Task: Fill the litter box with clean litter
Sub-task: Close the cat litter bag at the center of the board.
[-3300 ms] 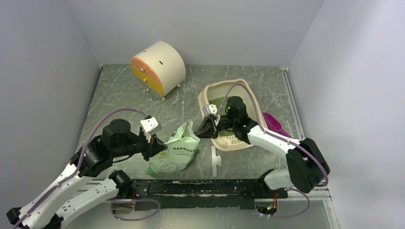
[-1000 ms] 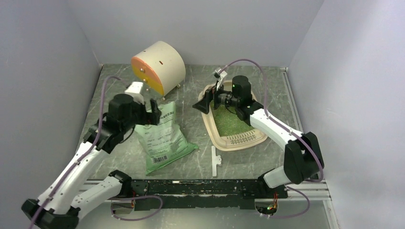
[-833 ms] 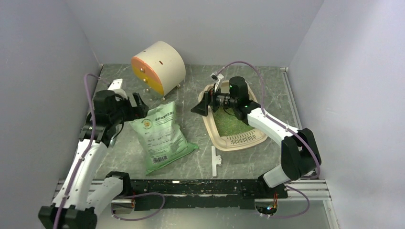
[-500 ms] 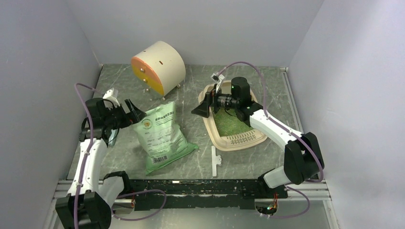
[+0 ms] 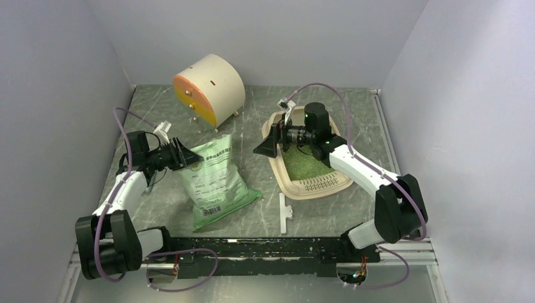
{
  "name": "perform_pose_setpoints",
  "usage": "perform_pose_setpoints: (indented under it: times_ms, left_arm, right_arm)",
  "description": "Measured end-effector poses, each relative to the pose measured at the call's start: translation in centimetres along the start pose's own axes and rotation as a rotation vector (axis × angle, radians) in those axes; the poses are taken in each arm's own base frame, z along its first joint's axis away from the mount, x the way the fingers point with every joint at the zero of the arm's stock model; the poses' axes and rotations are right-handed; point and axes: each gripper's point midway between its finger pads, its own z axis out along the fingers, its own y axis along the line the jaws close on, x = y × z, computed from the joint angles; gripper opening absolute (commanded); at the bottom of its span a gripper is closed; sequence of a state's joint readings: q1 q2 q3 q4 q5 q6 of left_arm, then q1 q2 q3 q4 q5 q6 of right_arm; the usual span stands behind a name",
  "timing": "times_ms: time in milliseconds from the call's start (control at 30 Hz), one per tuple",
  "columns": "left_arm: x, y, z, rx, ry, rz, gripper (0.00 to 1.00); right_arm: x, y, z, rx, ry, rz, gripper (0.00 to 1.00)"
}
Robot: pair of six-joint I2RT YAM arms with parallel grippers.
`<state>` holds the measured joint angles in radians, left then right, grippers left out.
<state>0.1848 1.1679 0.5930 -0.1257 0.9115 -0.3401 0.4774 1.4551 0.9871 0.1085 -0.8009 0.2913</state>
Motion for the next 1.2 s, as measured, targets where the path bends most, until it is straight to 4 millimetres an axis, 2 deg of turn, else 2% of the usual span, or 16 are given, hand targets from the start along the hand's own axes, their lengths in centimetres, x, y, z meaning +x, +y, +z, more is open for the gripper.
perform_pose_setpoints:
  times_ms: [100, 133, 267, 400, 467, 567, 633, 733, 900, 967, 1133, 1200]
  left_arm:
    - [0.1, -0.7, 0.0, 0.055, 0.012, 0.022, 0.08]
    - [0.3, -1.1, 0.0, 0.08, 0.017, 0.036, 0.05]
    - [0.7, -2.6, -0.3, 0.155, 0.025, 0.098, 0.05]
    - [1.1, -4.8, -0.9, 0.215, 0.025, 0.197, 0.05]
    - [1.2, -6.1, -1.4, 0.251, 0.023, 0.238, 0.05]
    - [1.4, -7.6, -2.0, 0.294, 0.013, 0.294, 0.05]
    - [1.6, -8.5, -2.4, 0.326, 0.004, 0.327, 0.05]
    - [1.9, -9.4, -2.9, 0.356, -0.006, 0.364, 0.05]
    - [2.3, -10.1, -3.1, 0.399, 0.008, 0.392, 0.05]
    - [2.4, -10.3, -3.1, 0.406, 0.012, 0.402, 0.05]
    - [2.4, -10.6, -2.9, 0.421, 0.02, 0.413, 0.05]
    - [2.4, -10.7, -2.8, 0.424, 0.021, 0.413, 0.05]
  right_arm:
    - [0.4, -0.3, 0.4, -0.006, 0.01, 0.018, 1.0]
    - [0.8, -0.6, 0.7, -0.013, 0.019, 0.034, 1.0]
    - [2.0, -1.2, 1.6, -0.038, 0.045, 0.098, 1.0]
    - [2.7, -1.0, 1.9, -0.081, 0.035, 0.12, 1.0]
    - [2.8, -0.7, 2.1, -0.098, 0.014, 0.096, 0.99]
    - [3.2, 0.0, 2.8, -0.132, 0.006, 0.034, 0.92]
    - [3.7, 0.0, 3.6, -0.15, 0.007, -0.005, 0.93]
    - [4.5, 0.2, 4.4, -0.202, 0.015, -0.056, 0.97]
    - [4.4, 0.4, 4.9, -0.265, -0.024, -0.139, 0.94]
    - [3.6, 0.8, 5.0, -0.295, -0.057, -0.172, 0.87]
    - [2.3, 2.0, 5.5, -0.396, -0.143, -0.192, 0.47]
    - [2.2, 2.3, 5.6, -0.426, -0.16, -0.174, 0.35]
